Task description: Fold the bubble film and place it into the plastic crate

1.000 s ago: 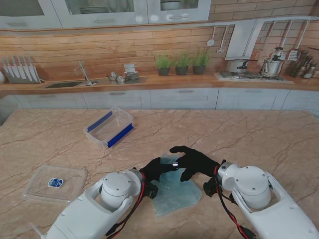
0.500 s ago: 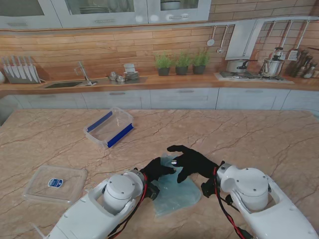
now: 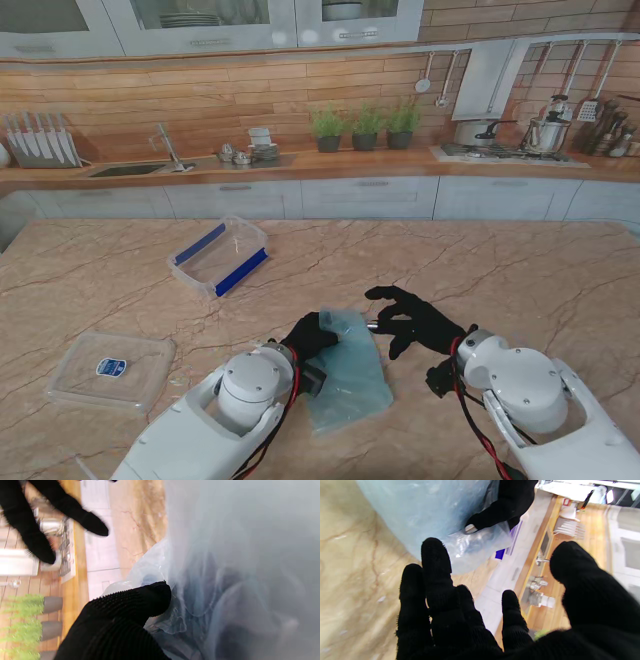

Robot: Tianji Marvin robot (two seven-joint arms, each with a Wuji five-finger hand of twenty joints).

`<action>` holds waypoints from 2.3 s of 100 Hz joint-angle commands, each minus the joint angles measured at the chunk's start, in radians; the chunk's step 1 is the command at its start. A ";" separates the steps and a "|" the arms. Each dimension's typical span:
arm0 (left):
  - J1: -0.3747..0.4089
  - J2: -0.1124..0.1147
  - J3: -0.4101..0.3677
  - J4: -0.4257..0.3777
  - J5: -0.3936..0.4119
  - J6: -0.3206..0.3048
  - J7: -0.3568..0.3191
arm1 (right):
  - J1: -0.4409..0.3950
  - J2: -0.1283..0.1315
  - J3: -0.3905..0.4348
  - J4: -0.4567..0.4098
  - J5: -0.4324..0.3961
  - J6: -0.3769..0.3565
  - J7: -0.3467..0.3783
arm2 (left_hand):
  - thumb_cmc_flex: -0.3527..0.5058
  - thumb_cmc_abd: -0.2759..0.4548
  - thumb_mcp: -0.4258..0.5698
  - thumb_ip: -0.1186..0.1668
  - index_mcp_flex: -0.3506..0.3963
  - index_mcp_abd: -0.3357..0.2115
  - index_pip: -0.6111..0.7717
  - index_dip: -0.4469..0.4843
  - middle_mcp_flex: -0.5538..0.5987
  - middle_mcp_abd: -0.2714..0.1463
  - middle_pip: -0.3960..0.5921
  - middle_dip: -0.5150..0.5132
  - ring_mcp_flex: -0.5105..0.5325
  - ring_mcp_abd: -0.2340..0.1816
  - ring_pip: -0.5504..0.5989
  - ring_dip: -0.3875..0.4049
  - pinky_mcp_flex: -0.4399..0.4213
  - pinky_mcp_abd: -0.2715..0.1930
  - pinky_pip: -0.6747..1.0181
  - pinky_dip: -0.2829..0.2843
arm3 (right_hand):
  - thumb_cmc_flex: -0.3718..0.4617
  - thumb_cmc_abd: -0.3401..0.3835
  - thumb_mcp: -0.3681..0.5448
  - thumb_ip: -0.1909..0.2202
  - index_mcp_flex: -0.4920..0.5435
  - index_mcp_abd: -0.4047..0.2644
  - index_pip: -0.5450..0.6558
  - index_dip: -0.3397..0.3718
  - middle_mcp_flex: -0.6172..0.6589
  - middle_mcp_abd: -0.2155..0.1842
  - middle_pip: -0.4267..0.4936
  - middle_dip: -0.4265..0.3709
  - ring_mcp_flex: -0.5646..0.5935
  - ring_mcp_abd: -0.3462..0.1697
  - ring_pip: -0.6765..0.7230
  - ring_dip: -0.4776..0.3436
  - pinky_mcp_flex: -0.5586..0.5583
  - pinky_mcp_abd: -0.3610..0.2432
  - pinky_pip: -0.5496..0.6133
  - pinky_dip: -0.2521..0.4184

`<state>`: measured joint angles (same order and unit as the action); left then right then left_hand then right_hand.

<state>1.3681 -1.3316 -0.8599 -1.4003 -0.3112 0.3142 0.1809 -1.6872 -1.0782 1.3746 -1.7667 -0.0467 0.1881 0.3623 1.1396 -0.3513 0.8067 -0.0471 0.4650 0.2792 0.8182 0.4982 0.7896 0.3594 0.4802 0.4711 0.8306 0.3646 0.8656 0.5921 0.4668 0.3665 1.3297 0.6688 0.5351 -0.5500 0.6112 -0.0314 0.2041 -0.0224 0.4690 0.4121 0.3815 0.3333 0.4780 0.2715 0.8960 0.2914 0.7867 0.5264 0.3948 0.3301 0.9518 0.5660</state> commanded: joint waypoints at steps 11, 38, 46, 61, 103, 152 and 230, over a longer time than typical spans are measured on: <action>0.043 -0.021 -0.030 -0.030 -0.088 0.014 0.046 | -0.010 -0.006 -0.007 -0.007 -0.008 0.071 -0.016 | 0.062 0.007 0.095 0.000 -0.020 -0.068 0.108 0.054 -0.007 -0.028 0.089 0.011 0.016 -0.012 0.039 0.020 0.006 0.066 0.007 -0.009 | 0.020 0.021 -0.016 0.000 0.052 0.041 0.003 0.015 0.053 0.008 0.054 0.016 -0.080 0.035 -0.128 -0.038 -0.035 0.030 -0.002 -0.005; 0.081 -0.035 -0.073 -0.065 -0.202 0.009 0.111 | 0.039 -0.016 -0.050 0.042 -0.035 0.149 -0.057 | 0.098 -0.063 0.134 -0.075 -0.053 -0.115 0.179 0.154 -0.022 -0.086 0.159 0.128 -0.024 -0.044 0.033 0.140 -0.059 0.054 0.002 -0.090 | 0.034 0.019 0.000 -0.001 0.126 0.102 -0.018 0.057 0.103 0.027 0.108 0.040 -0.224 0.040 -0.289 -0.100 -0.068 0.030 -0.027 -0.030; 0.085 -0.035 -0.079 -0.068 -0.222 0.003 0.113 | 0.064 -0.021 -0.071 0.069 -0.027 0.158 -0.066 | 0.104 -0.080 0.148 -0.090 -0.058 -0.124 0.193 0.174 -0.021 -0.100 0.180 0.174 -0.025 -0.048 0.037 0.165 -0.068 0.059 0.017 -0.116 | 0.040 0.015 0.005 -0.002 0.123 0.092 -0.026 0.067 0.090 0.026 0.106 0.040 -0.283 -0.015 -0.331 -0.118 -0.090 -0.003 -0.049 -0.041; 0.093 -0.032 -0.081 -0.073 -0.233 -0.029 0.111 | 0.122 -0.037 -0.120 0.130 -0.018 0.160 -0.114 | 0.110 -0.103 0.162 -0.105 -0.070 -0.141 0.213 0.201 -0.021 -0.121 0.206 0.232 -0.028 -0.063 0.037 0.183 -0.076 0.062 0.017 -0.130 | 0.048 -0.011 0.031 -0.005 0.135 0.091 -0.025 0.079 0.087 0.030 0.107 0.039 -0.299 -0.026 -0.354 -0.136 -0.092 -0.024 -0.093 -0.062; 0.106 -0.025 -0.082 -0.066 -0.230 -0.123 0.107 | 0.235 -0.046 -0.224 0.198 0.082 0.310 -0.064 | 0.125 -0.202 0.275 -0.168 -0.112 -0.162 0.212 0.216 -0.090 -0.155 0.233 0.214 -0.054 -0.085 -0.011 0.243 -0.103 0.074 -0.020 -0.161 | 0.073 -0.022 0.086 -0.005 0.048 0.084 -0.045 0.076 0.096 0.033 0.118 0.044 -0.180 0.110 -0.283 -0.123 0.043 0.139 0.025 -0.069; 0.106 -0.045 -0.085 -0.046 -0.282 -0.173 0.170 | 0.296 -0.074 -0.266 0.276 0.202 0.406 -0.068 | 0.118 -0.242 0.331 -0.180 -0.147 -0.188 0.253 0.246 -0.111 -0.172 0.274 0.209 -0.058 -0.121 0.004 0.252 -0.105 0.065 -0.029 -0.163 | 0.137 -0.084 0.242 -0.019 -0.005 0.101 -0.008 0.057 0.011 0.039 0.147 0.052 -0.177 0.085 -0.280 -0.129 0.075 0.088 0.056 -0.111; 0.102 -0.039 -0.071 -0.023 -0.257 -0.264 0.143 | 0.380 -0.139 -0.358 0.369 0.239 0.505 -0.193 | 0.111 -0.238 0.334 -0.173 -0.150 -0.211 0.266 0.254 -0.118 -0.190 0.267 0.175 -0.071 -0.126 -0.039 0.247 -0.123 0.046 -0.062 -0.185 | 0.183 -0.284 0.417 -0.052 0.204 0.138 0.060 -0.024 0.201 0.091 0.386 0.139 0.144 -0.343 0.607 0.203 0.321 -0.194 0.429 0.064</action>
<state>1.4662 -1.3659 -0.9340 -1.4192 -0.5687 0.0560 0.3286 -1.2947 -1.2041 1.0230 -1.4128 0.1945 0.6806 0.1831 1.2006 -0.5317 1.1030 -0.1976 0.3325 0.1125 1.0454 0.7392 0.6871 0.2041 0.7240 0.6545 0.7452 0.2859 0.8061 0.8293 0.3484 0.4168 1.2723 0.4967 0.6610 -0.7639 0.9709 -0.0690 0.3432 0.1255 0.4998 0.3922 0.5368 0.3163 0.8670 0.4012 0.9863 -0.0031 1.3090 0.7058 0.6842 0.1718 1.3005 0.5994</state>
